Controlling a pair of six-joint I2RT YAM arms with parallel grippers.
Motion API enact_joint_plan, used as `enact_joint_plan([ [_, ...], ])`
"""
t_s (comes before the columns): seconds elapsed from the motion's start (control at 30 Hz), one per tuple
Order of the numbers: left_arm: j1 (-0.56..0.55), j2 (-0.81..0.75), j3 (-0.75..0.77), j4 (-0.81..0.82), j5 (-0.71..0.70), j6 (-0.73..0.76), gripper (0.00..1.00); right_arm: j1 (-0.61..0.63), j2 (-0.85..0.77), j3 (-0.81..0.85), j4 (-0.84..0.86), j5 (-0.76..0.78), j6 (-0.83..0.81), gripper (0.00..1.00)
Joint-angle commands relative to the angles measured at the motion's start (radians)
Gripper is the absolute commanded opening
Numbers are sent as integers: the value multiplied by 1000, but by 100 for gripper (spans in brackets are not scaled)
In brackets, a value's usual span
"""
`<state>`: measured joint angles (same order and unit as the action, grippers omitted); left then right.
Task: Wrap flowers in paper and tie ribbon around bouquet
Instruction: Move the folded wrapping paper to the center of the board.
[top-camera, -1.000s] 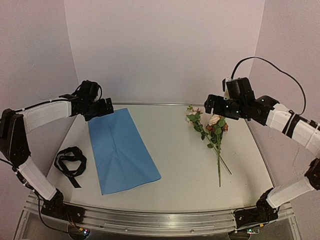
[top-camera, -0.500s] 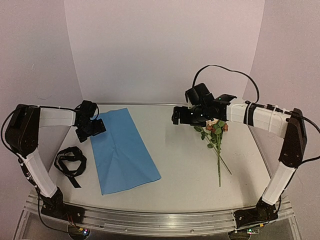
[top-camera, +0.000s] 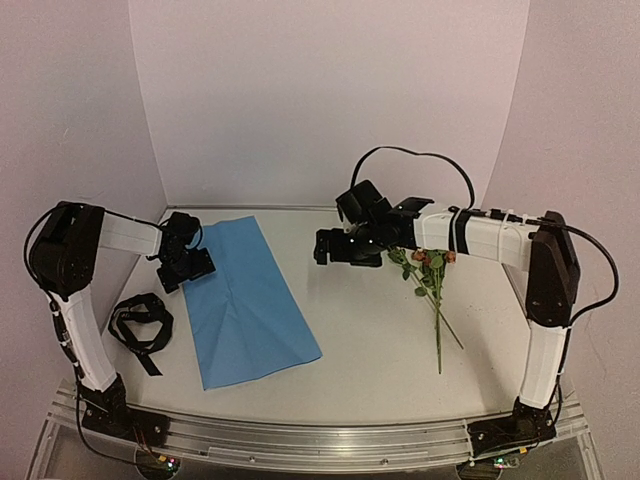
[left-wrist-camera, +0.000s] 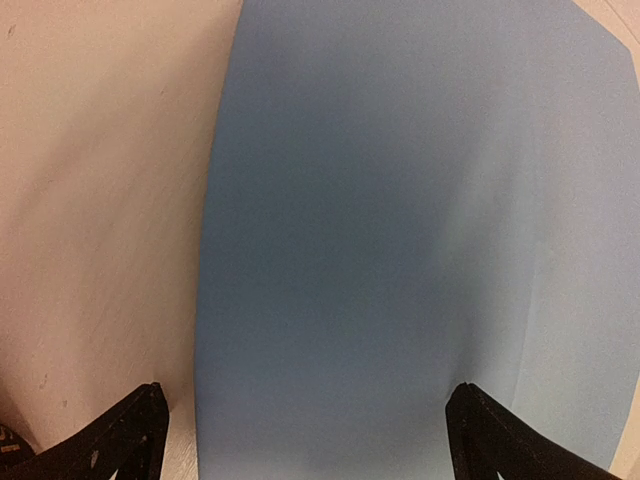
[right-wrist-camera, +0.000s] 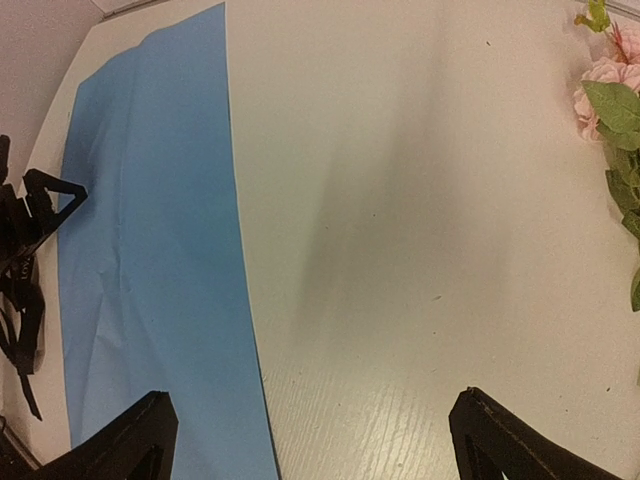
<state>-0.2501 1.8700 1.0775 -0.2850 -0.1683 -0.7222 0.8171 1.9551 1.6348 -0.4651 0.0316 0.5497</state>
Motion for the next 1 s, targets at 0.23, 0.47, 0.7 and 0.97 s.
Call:
enact_joint_plan([
  [0.23, -39, 141, 113, 14, 85, 90, 100, 3, 64, 49, 5, -2, 10, 98],
  [0.47, -108, 212, 207, -13, 130, 110, 100, 2, 84, 40, 9, -1, 31, 98],
  [0.7, -172, 212, 191, -6, 190, 34, 100, 2, 68, -29, 30, -6, 63, 98],
  [0.97, -251, 184, 173, 9, 210, -21, 100, 3, 20, -158, 72, 4, 99, 98],
])
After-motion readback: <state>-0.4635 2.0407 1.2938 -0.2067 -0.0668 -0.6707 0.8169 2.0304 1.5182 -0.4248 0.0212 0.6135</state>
